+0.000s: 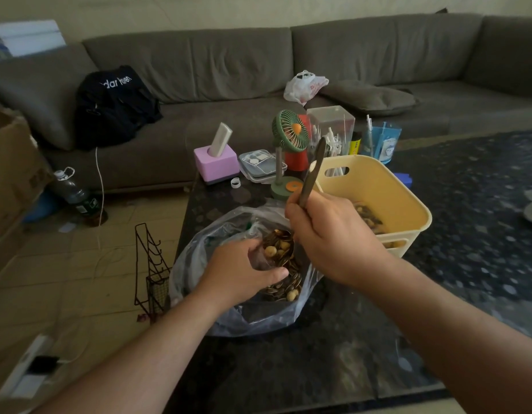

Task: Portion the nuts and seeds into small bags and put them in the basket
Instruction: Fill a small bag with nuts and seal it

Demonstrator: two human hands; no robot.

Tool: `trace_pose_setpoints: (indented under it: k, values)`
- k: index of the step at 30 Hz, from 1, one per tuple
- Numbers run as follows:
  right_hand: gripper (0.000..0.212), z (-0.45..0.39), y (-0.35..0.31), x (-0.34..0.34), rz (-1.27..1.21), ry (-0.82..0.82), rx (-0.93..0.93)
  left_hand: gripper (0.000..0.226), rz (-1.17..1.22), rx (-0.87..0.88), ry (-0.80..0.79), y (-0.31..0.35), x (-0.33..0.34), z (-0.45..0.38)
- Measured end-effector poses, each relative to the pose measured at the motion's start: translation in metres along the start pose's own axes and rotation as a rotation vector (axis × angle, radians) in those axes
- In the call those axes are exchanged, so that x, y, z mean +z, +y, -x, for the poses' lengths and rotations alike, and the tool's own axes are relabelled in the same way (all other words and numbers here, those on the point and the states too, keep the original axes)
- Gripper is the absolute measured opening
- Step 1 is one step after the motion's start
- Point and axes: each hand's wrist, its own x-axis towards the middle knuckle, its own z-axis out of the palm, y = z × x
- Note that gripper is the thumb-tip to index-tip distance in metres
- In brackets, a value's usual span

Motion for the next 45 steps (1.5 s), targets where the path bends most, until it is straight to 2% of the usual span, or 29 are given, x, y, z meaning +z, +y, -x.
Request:
trace_pose_setpoints:
  k: [4, 8, 16, 21, 34, 39, 45]
  values:
    - [0.020, 0.0001, -0.0018, 0.0005, 0.036, -0.008, -0.056, 0.065, -0.011, -0.022, 0.063, 0.0007, 0.0030, -0.0007]
    - [0.022, 0.0003, -0.0023, 0.0016, 0.086, -0.015, -0.067, 0.044, 0.026, -0.013, 0.059, 0.0023, 0.0016, 0.0008]
    - [0.021, -0.0004, -0.0014, 0.0018, 0.098, -0.005, -0.065, 0.038, 0.072, 0.021, 0.084, 0.0045, 0.0018, 0.0040]
    - [0.019, 0.0000, -0.0012, 0.0020, 0.058, 0.039, -0.072, 0.025, 0.071, 0.044, 0.114, 0.0069, 0.0002, 0.0050]
    - [0.022, 0.0004, 0.0029, 0.0038, 0.083, 0.021, -0.080, 0.029, 0.042, 0.028, 0.114, 0.0037, 0.0020, 0.0027]
    - [0.027, 0.0001, 0.0038, 0.0047, 0.115, -0.001, -0.086, 0.019, 0.047, 0.023, 0.101, 0.0065, 0.0003, 0.0047]
    - [0.030, 0.0013, 0.0059, 0.0067, 0.115, -0.002, -0.111, 0.024, 0.085, 0.017, 0.107, 0.0074, -0.0006, 0.0067]
